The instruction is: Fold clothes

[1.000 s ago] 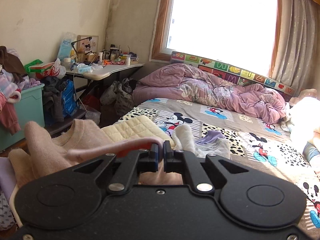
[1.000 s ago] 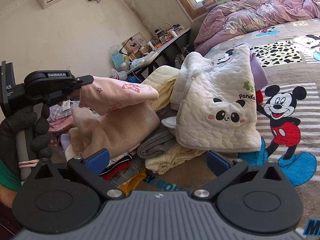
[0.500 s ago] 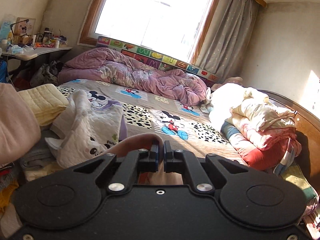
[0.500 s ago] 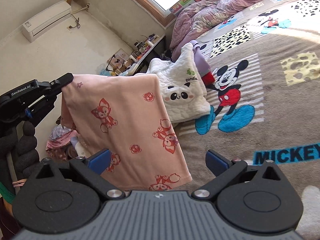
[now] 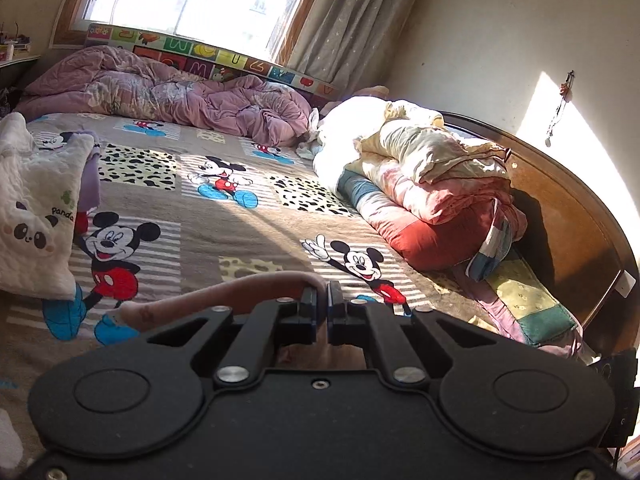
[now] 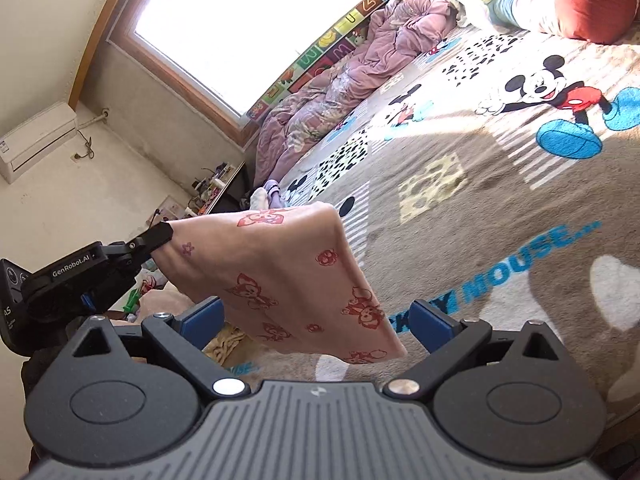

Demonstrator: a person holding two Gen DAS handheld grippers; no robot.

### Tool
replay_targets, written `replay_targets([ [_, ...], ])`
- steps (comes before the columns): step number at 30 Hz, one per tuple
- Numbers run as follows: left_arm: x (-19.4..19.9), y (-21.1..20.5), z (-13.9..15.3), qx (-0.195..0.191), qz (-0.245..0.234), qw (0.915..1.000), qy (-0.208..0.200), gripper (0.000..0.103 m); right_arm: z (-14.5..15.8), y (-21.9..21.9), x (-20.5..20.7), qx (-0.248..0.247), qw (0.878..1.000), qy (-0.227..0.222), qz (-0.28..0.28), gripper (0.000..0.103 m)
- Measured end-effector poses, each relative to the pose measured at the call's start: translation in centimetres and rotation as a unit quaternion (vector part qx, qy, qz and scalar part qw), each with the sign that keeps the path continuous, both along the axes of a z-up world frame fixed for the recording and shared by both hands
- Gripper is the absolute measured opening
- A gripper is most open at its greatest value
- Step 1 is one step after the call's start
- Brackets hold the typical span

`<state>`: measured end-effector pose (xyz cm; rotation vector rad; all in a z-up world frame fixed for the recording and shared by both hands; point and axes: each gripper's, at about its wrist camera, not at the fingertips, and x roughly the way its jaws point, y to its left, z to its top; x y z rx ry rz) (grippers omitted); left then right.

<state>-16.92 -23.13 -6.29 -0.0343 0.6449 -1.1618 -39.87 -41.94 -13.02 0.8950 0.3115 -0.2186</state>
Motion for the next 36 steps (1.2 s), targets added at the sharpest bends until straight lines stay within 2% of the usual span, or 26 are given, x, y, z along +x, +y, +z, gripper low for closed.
replay_targets([
  [2,-0.8,-0.2,-4.4,0.057,-0.017,0.9979,0.026,0.003,-1.2,0.1,-0.8,-0.022,1.0,0.016,-0.012,0.099],
  [5,-1.5,0.5,-10.6,0.128,-0.016,0.9884,0.08,0.006,-3.5,0.4,-1.7,-0.056,0.997,0.051,-0.022,0.099],
  [7,-1.4,1.7,-13.1,0.138,0.001,0.9845,0.109,0.014,-5.3,0.2,-1.7,-0.051,0.996,0.067,-0.022,0.098],
  [8,-1.2,2.3,-13.8,0.137,0.008,0.983,0.122,0.025,-6.0,0.2,-1.7,-0.046,0.996,0.073,-0.022,0.097],
  [10,-0.9,3.2,-14.7,0.132,0.023,0.9803,0.145,0.04,-7.4,0.1,-1.6,-0.039,0.995,0.085,-0.022,0.096],
  [11,-0.8,3.3,-15.1,0.131,0.027,0.9793,0.152,0.044,-8.1,0.1,-1.1,-0.039,0.995,0.092,-0.018,0.095],
  [13,-0.9,2.6,-16.4,0.144,0.028,0.9765,0.158,0.044,-9.2,0.4,-0.3,-0.045,0.994,0.103,-0.007,0.092],
  [14,-0.9,2.1,-17.2,0.153,0.03,0.9746,0.161,0.044,-10.3,0.7,0.7,-0.058,0.992,0.11,0.011,0.083],
  [15,-0.9,1.6,-18.3,0.16,0.033,0.9725,0.165,0.044,-11.8,0.9,1.8,-0.055,0.989,0.131,0.027,0.066],
  [17,-1.0,0.6,-20.0,0.174,0.044,0.9699,0.164,0.042,-13.9,1.6,3.7,-0.065,0.984,0.163,0.045,0.047],
  [19,-1.7,0.4,-19.6,0.176,0.047,0.9739,0.135,0.042,-14.9,2.7,5.2,-0.096,0.978,0.18,0.047,0.046],
  [22,-1.7,1.3,-19.1,0.18,0.062,0.9766,0.101,0.042,-14.1,3.0,5.4,-0.101,0.978,0.172,0.056,0.046],
  [25,-0.3,2.6,-19.6,0.156,0.086,0.9756,0.128,0.042,-14.5,2.2,5.3,-0.084,0.981,0.163,0.059,0.046],
  [27,0.4,2.6,-20.3,0.155,0.086,0.9733,0.146,0.042,-14.5,2.3,5.5,-0.087,0.981,0.159,0.068,0.046],
  [28,0.5,2.5,-20.6,0.152,0.085,0.9729,0.152,0.043,-14.5,2.4,5.6,-0.089,0.981,0.157,0.072,0.044],
  [29,0.5,2.4,-20.7,0.147,0.082,0.9738,0.153,0.043,-14.5,2.4,5.6,-0.087,0.981,0.154,0.074,0.037],
  [30,0.3,2.2,-20.8,0.143,0.078,0.9751,0.151,0.038,-14.5,2.4,5.6,-0.085,0.982,0.15,0.076,0.034],
  [31,0.1,2.0,-20.6,0.141,0.072,0.9768,0.144,0.016,-14.4,2.4,5.4,-0.083,0.983,0.144,0.073,0.032],
  [33,-0.8,1.5,-19.3,0.14,0.067,0.982,0.108,0.009,-14.0,2.2,5.1,-0.078,0.986,0.13,0.064,0.024],
  [36,-1.4,1.2,-16.1,0.108,0.058,0.9903,0.065,0.008,-11.6,2.1,4.5,-0.107,0.988,0.098,0.047,0.023],
])
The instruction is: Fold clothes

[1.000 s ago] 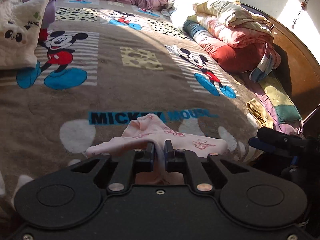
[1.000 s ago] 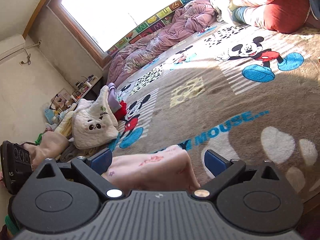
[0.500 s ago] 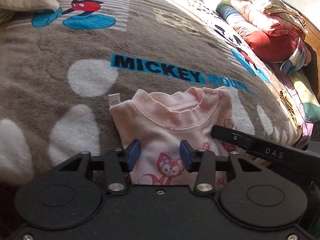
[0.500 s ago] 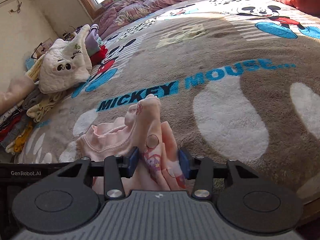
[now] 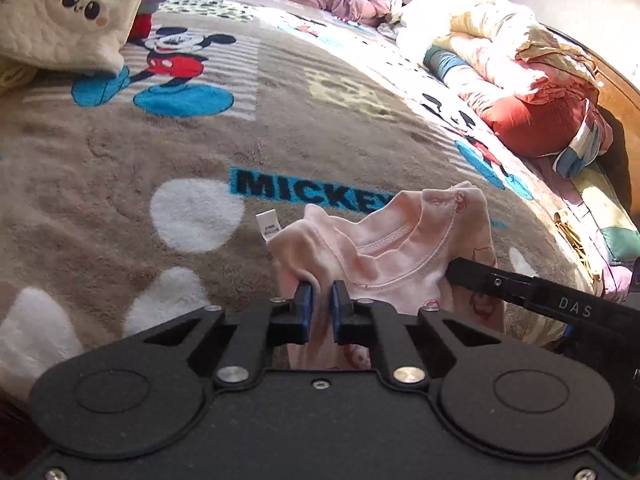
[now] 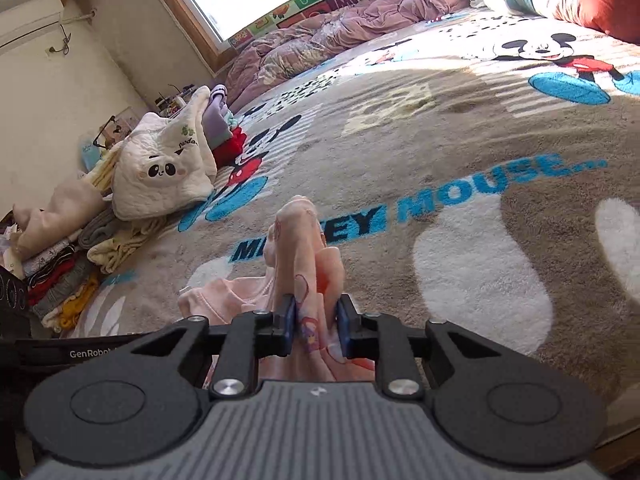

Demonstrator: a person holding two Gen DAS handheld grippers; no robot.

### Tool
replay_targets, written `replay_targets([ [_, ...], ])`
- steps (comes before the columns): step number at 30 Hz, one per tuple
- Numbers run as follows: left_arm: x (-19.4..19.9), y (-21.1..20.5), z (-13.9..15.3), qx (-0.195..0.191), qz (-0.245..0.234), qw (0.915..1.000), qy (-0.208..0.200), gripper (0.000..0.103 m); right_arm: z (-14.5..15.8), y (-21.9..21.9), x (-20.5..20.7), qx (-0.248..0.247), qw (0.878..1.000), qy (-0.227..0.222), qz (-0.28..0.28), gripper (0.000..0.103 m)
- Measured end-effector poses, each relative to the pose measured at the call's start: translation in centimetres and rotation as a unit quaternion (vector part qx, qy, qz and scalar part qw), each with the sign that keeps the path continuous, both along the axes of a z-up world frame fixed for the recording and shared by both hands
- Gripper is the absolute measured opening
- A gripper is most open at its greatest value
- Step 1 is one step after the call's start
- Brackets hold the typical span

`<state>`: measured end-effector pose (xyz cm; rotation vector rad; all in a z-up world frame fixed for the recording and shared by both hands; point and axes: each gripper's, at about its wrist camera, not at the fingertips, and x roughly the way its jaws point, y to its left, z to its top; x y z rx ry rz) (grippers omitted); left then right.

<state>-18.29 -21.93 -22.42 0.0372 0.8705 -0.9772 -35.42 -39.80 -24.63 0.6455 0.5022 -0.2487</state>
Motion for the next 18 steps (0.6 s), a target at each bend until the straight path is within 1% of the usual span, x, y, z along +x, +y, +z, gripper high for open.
replay_targets([
  [4,0.5,-1.6,4.5,-0.055,-0.02,0.9981,-0.022,0.007,4.1,-0.9,-0.1,-0.048,0.998,-0.04,-0.012,0.023],
  [6,0.5,-2.6,6.4,-0.083,-0.024,0.9958,-0.028,0.007,6.4,-2.3,-0.3,-0.069,0.995,-0.061,-0.026,0.023],
  [8,0.3,-3.5,8.1,-0.113,-0.03,0.9926,-0.035,0.007,8.8,-3.9,-0.2,-0.11,0.991,-0.059,-0.039,0.023],
  [11,-1.1,-4.6,9.2,-0.145,-0.049,0.9877,-0.03,0.006,11.9,-6.5,-0.1,-0.16,0.984,-0.063,-0.05,0.023],
  [13,-1.9,-5.3,9.1,-0.157,-0.05,0.986,-0.028,0.006,13.9,-7.7,0.9,-0.204,0.977,-0.051,-0.046,0.024],
  [14,-2.3,-5.5,8.9,-0.16,-0.047,0.9856,-0.027,0.005,14.1,-8.5,1.7,-0.208,0.976,-0.048,-0.052,0.03],
  [16,-2.1,-5.9,8.2,-0.162,-0.026,0.9864,-0.01,0.005,14.5,-10.2,3.4,-0.213,0.974,-0.042,-0.065,0.056],
  [17,-1.8,-6.0,7.7,-0.161,-0.011,0.9868,0.002,0.005,14.1,-11.1,3.9,-0.191,0.978,-0.036,-0.071,0.073],
  [18,-1.4,-6.1,7.1,-0.157,0.002,0.9876,0.013,0.005,13.8,-12.0,4.4,-0.166,0.983,-0.03,-0.076,0.073],
])
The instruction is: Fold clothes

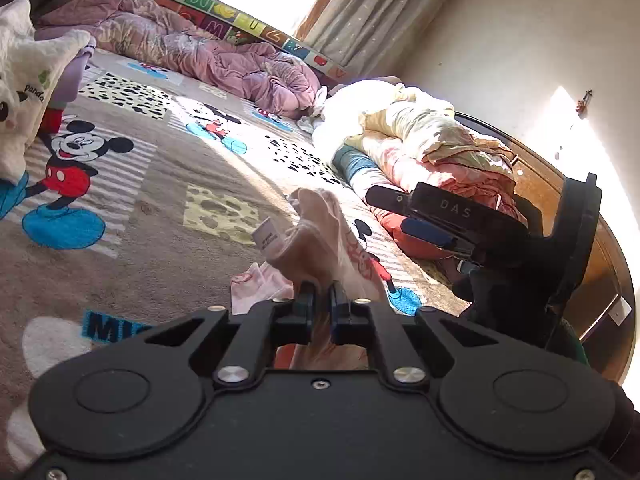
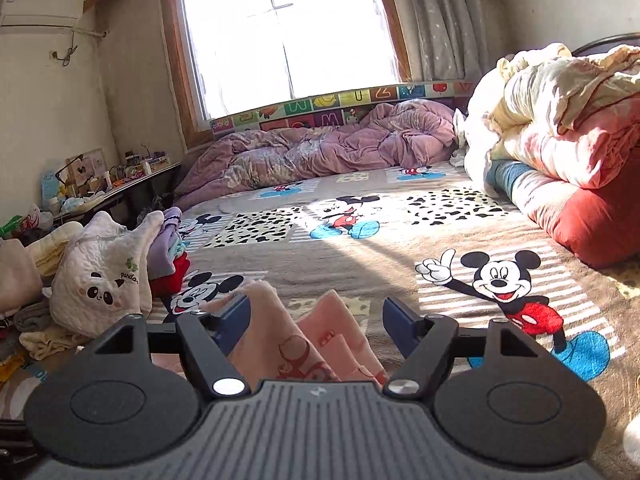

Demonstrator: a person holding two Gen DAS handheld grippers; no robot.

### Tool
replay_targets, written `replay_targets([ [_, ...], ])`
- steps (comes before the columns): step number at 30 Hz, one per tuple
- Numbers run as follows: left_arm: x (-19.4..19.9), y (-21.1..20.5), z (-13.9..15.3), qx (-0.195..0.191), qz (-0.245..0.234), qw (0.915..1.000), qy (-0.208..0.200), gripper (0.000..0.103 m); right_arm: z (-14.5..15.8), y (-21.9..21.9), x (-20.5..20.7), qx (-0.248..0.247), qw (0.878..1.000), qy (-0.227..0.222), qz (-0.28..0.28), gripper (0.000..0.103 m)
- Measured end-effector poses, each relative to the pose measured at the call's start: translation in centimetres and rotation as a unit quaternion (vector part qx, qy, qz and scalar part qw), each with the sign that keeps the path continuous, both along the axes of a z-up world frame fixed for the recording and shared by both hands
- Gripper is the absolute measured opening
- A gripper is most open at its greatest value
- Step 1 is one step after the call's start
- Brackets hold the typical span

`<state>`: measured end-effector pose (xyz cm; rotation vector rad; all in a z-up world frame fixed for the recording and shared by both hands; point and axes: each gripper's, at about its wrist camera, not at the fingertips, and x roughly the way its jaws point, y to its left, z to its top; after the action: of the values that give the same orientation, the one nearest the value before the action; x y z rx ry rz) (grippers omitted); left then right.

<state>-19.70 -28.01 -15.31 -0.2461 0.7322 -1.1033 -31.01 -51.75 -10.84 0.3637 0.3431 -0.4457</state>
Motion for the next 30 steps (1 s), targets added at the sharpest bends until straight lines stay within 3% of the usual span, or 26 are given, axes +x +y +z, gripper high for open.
replay_targets([
  [3,1.4,0.5,-2.4,0.03,0.026,0.9986,0.034,0.005,-1.9,-0.6,-0.7,0.063,0.998,-0.01,-0.013,0.074],
  [7,1.8,2.9,-3.3,0.019,0.046,0.9976,0.049,0.005,-7.3,1.6,-3.0,0.14,0.99,0.01,-0.029,0.076],
  [10,2.3,5.2,-3.7,0.022,0.08,0.9949,0.057,0.005,-12.3,3.5,-5.2,0.223,0.973,0.022,-0.052,0.076],
  [13,2.8,7.9,-4.6,0.035,0.119,0.9896,0.072,0.005,-16.4,5.3,-7.0,0.299,0.952,0.006,-0.06,0.076],
  [16,2.9,10.9,-6.2,0.059,0.16,0.9816,0.086,0.005,-18.5,6.5,-7.7,0.333,0.941,-0.012,-0.065,0.075],
  [20,3.3,13.2,-8.1,0.08,0.172,0.9726,0.134,0.005,-18.1,6.5,-6.7,0.327,0.943,-0.034,-0.055,0.067],
  [25,1.6,12.5,-8.8,0.129,0.11,0.978,0.122,0.005,-19.4,5.8,-5.0,0.407,0.904,-0.127,-0.017,0.06],
  [26,1.1,12.4,-8.7,0.142,0.094,0.9793,0.109,0.005,-19.9,5.6,-5.0,0.437,0.886,-0.153,-0.019,0.061],
  [28,0.3,12.9,-8.3,0.157,0.089,0.9803,0.08,0.007,-20.3,5.4,-5.1,0.46,0.871,-0.17,-0.032,0.072],
  [30,0.2,13.9,-8.1,0.165,0.097,0.9789,0.071,0.011,-20.8,5.1,-5.2,0.477,0.86,-0.179,-0.045,0.074],
])
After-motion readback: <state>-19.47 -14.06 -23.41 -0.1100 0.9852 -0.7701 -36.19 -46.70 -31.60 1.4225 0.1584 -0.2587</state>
